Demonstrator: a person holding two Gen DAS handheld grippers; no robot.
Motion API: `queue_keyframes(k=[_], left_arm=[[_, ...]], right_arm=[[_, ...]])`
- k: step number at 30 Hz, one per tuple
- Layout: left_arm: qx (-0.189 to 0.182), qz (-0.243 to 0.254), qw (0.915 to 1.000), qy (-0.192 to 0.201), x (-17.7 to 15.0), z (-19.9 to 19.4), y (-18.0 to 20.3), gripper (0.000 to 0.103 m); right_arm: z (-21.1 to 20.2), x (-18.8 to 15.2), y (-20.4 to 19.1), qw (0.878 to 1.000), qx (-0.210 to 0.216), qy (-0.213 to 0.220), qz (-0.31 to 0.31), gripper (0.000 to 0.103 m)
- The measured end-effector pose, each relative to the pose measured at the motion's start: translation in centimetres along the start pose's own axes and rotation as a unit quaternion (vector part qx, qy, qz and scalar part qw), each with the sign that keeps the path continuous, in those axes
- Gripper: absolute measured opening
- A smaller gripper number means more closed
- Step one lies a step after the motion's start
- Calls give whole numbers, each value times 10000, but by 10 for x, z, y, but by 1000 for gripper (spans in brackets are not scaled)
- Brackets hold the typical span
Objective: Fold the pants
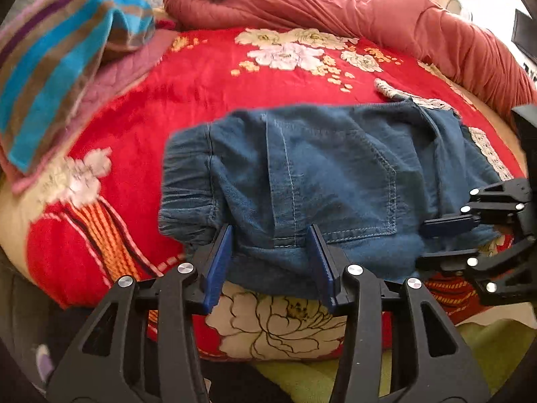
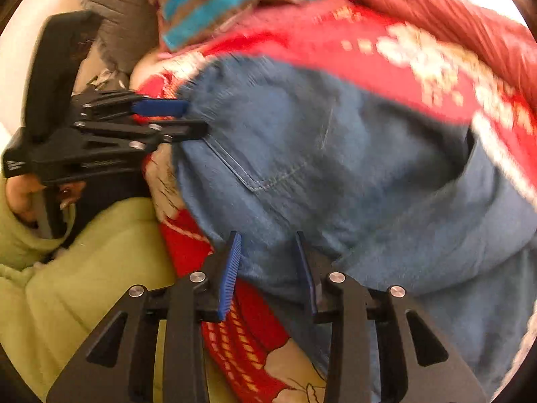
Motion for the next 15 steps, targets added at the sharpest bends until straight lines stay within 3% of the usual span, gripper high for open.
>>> queue_keyframes(k=[5, 7, 12, 15], left_arm=[[170, 70, 9998, 98, 1, -6, 2, 38], [100, -13, 9997, 224, 4, -17, 3, 38], [129, -123, 9979, 630, 17, -50, 6, 45], [-26, -140, 9974, 711, 23, -59, 14, 48]], right_arm=[[-13, -1, 2, 9995, 121, 203, 192, 34], [-26, -2, 5, 9992, -24, 373, 150, 49], [-67, 6, 36, 9943, -358, 904, 438, 50], [-89, 11, 64, 9883, -713, 1169, 671, 65]])
Point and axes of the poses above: each gripper's, at about its wrist camera, not at the fingertips, and z roughly the way its jaws point, y to its right, x to its top, the point moved 7 cm from there along z, roughly the way its jaws point
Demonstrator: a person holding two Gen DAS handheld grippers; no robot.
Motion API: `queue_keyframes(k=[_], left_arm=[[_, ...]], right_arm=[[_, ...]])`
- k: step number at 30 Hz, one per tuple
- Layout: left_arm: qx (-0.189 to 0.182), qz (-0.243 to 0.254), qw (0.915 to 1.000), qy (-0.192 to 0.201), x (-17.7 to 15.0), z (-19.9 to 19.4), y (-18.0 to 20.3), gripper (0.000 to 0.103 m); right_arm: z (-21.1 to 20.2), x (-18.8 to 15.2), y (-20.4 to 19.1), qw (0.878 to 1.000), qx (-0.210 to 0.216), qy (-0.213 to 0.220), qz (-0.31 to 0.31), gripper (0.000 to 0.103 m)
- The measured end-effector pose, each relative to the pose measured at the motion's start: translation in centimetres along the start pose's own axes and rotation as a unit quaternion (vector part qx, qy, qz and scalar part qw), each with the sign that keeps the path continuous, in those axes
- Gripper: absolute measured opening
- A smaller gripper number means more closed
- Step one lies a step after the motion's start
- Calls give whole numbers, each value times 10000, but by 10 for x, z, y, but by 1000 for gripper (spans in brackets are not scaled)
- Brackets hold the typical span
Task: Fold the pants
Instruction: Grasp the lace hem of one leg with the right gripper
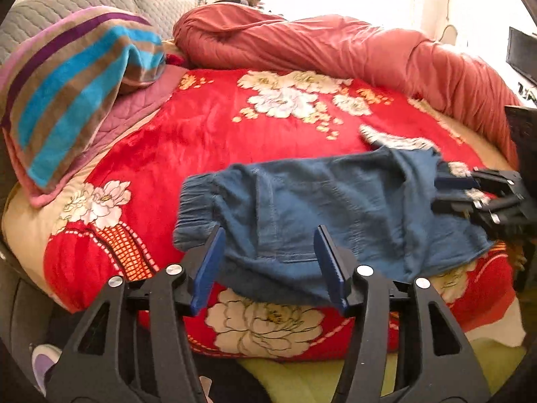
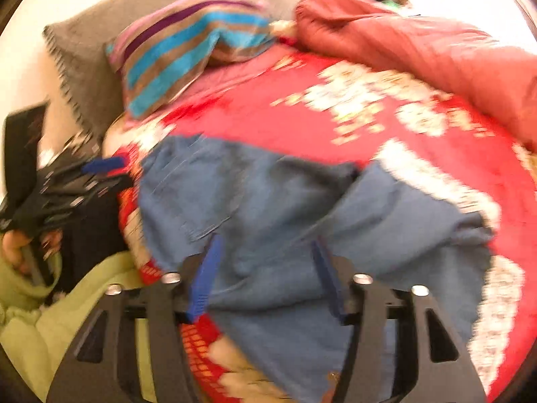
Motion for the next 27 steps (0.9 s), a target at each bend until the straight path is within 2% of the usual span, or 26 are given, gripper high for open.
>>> queue_keyframes(k=[2, 5, 8, 11, 13, 15, 21, 27], left_arm=[[-171, -8, 9998, -42, 3, 0, 10, 49], [-569, -19, 9982, -175, 5, 5, 29, 51], [-919, 1, 9952, -348, 6, 15, 48, 51], [-1294, 151, 9898, -569, 4, 29, 78, 51], [-1579, 234, 9843, -755, 1, 42, 98, 51], [-1804, 278, 9783, -985, -2, 57, 115, 51], [-2054, 274, 9691, -1341, 6, 92, 141, 51], [-2071, 233, 9678, -1411, 1, 108, 152, 54]], right_arm=[[-8, 9, 22, 9994, -283, 140, 164, 65], [-6, 22, 51, 9973, -583, 190, 398, 71], [2, 40, 73, 9963, -557, 184, 624, 73], [15, 56, 88, 9954, -707, 159, 620, 74], [28, 67, 97, 9942, -883, 43, 612, 74], [48, 79, 104, 9943, -879, -117, 594, 74], [107, 92, 133, 9871, -1166, -678, 867, 74], [138, 92, 151, 9802, -1493, -907, 935, 74]])
Point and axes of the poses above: each gripper's, at about its wrist camera, not at the fingertips, and z roughly the way its jaws point, y to its right, x to its top, the point moved 7 cm from there along z, roughly the way its jaws point
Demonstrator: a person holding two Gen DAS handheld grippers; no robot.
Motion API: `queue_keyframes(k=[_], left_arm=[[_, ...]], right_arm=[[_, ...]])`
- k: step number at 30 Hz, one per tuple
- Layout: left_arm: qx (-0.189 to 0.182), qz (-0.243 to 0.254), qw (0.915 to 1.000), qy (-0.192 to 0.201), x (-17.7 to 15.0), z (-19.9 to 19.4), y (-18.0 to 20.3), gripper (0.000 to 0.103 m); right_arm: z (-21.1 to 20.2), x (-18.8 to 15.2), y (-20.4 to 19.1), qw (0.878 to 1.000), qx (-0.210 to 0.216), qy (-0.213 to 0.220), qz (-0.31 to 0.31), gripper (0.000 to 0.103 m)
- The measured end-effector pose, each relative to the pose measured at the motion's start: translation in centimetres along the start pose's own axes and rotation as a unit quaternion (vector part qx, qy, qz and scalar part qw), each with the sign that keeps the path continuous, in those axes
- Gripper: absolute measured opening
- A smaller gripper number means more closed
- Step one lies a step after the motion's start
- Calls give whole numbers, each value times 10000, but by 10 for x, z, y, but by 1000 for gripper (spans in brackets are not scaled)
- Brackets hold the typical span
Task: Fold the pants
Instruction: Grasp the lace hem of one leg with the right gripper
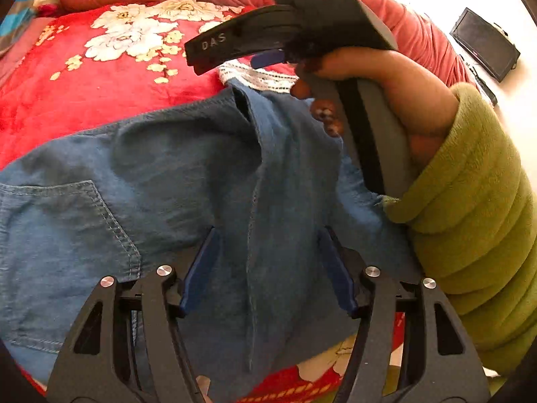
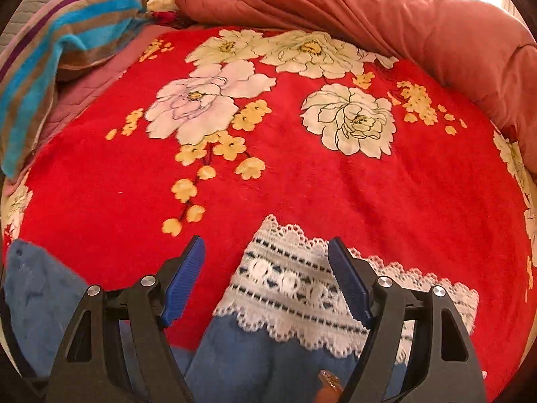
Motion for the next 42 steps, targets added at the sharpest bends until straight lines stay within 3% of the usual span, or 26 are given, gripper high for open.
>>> queue_keyframes(k=[2, 3, 4, 7, 10, 13, 22, 23, 25, 28, 32, 38, 42], left_arm=[[-31, 8, 10000, 6, -2, -1, 0, 54], [-38, 15, 10000, 8, -1, -1, 0, 54], [-45, 13, 10000, 10, -1, -1, -1, 54], [-56, 14, 10000, 20, -3, -1, -4, 54], [-55, 2, 10000, 32, -4, -3, -5, 54], [-29, -24, 10000, 60, -4, -4, -5, 55], [153, 111, 9997, 183, 1, -8, -1, 53], [250, 201, 9992, 238, 1, -10, 1, 49], [346, 374, 9983, 278, 2, -13, 6, 21], [470, 615, 9965, 330, 2, -21, 11, 1], [734, 968, 9914, 487, 4, -34, 17, 1], [608, 1134, 9906, 459, -3, -34, 28, 1], [570, 1049, 9925, 245, -11, -23, 25, 1]], right_arm=[[7, 0, 3, 9999, -95, -4, -41, 65], [10, -1, 6, 9999, -105, -17, -38, 52], [12, -1, 8, 10000, -88, -31, 1, 44], [7, 0, 20, 9989, 236, 90, 386, 29], [-12, 2, 29, 9964, 465, 366, 605, 18], [-34, 1, 40, 9940, 531, 619, 724, 15], [-136, -52, 103, 9796, 565, 1399, 1330, 14], [-144, -59, 107, 9780, 573, 1437, 1402, 14], [-161, -77, 118, 9751, 573, 1476, 1553, 14], [-187, -108, 130, 9729, 547, 1469, 1700, 14], [-217, -145, 133, 9732, 480, 1442, 1727, 6], [-220, -187, 126, 9789, 443, 1116, 1652, 8], [-185, -177, 117, 9763, 845, 1016, 1714, 33]])
Point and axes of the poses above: each gripper's, at about its wrist camera, not at the fingertips, and z roughly the way its jaws point, y to its right, x to its top, the point moved 7 cm from there along z, roughly the way its jaws point
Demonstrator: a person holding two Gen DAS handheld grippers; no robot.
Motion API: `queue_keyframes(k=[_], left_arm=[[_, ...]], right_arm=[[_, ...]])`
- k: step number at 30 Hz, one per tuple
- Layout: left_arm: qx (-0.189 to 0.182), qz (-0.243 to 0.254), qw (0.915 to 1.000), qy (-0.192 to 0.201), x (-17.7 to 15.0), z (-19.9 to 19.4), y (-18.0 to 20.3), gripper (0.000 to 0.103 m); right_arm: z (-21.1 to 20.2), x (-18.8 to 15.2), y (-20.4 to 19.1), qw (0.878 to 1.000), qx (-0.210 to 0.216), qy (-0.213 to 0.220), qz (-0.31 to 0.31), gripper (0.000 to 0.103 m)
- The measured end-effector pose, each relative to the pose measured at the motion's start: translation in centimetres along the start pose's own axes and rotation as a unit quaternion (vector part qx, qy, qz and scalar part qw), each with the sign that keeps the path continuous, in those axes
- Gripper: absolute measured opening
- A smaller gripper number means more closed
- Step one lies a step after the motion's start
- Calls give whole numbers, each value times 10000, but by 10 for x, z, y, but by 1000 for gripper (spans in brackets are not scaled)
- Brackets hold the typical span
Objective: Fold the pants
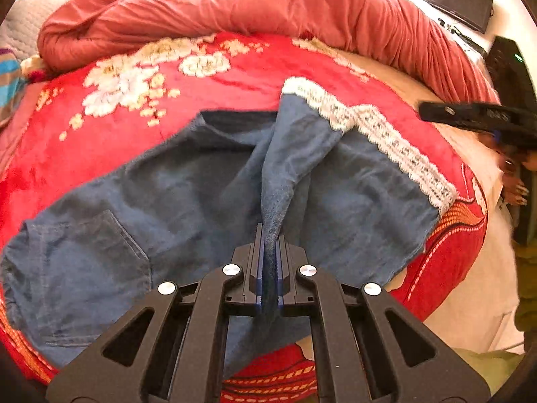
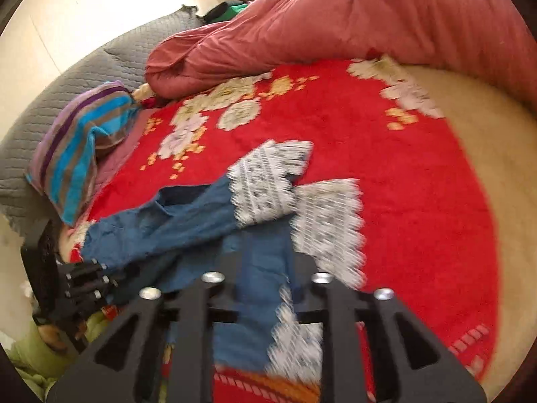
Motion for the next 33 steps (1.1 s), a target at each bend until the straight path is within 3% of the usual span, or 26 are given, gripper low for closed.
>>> queue_keyframes(k=[6, 9, 11, 12, 13, 19, 26, 29, 33], left_arm=[[24, -102, 9998, -178, -11, 11, -6, 1], [31, -83, 9998, -182, -11, 13, -7, 1], [43, -61, 9998, -186, -11, 14, -6, 1], [52, -58, 9998, -180, -10, 14, -6, 1], [53, -56, 9998, -167, -10, 14, -6, 1], [-4, -91, 9999, -62, -8, 6, -6, 1], [-141, 15, 9999, 44, -8, -7, 5, 1], [-78, 166, 9998, 29, -11, -8, 10, 1], [-165, 226, 9995, -123, -21, -6, 14, 1]], right_arm=[[69, 20, 18, 9985, -161, -327, 416, 49], [94, 24, 27, 9956, 57, -513, 777, 49], [102, 25, 27, 9956, 143, -549, 751, 33], [104, 25, 26, 9958, 162, -587, 680, 10], [104, 25, 25, 9957, 223, -611, 655, 10], [49, 25, 15, 9979, 402, -333, 393, 8], [-38, 0, 18, 9997, 85, -237, 41, 8], [-51, -21, 21, 9989, -173, -431, -86, 0], [-52, -42, 30, 9973, -406, -604, -48, 0]])
Point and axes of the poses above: each gripper's, at about its wrist camera, not at the fingertips, and z roughly the way its jaws point, y to its right, x to its top, the point moved 7 cm from there along z, roughly the way its jaws point
